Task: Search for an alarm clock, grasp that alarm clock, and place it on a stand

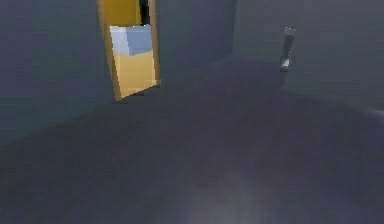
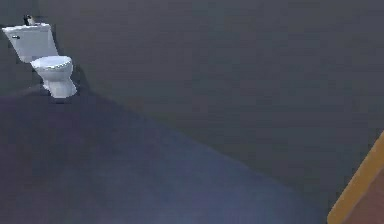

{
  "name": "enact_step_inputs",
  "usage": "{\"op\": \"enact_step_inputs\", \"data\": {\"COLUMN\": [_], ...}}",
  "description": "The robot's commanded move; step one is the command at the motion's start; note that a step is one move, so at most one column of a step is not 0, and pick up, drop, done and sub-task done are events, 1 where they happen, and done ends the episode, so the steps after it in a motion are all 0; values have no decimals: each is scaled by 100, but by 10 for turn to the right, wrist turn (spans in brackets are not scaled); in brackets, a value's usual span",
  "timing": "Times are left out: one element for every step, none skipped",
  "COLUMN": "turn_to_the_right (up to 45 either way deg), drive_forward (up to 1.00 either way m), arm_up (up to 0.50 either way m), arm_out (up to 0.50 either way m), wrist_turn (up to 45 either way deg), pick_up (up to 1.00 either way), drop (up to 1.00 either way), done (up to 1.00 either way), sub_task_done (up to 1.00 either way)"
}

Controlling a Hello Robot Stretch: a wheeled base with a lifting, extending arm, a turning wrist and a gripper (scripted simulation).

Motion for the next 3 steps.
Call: {"op": "enact_step_inputs", "data": {"turn_to_the_right": [0, -90, 0], "drive_forward": [40, 0, 100], "arm_up": [0, 0, 0], "arm_out": [0, 0, 0], "wrist_turn": [0, 0, 0], "pick_up": [0, 0, 0], "drop": [0, 0, 0], "done": [0, 0, 0], "sub_task_done": [0, 0, 0]}}
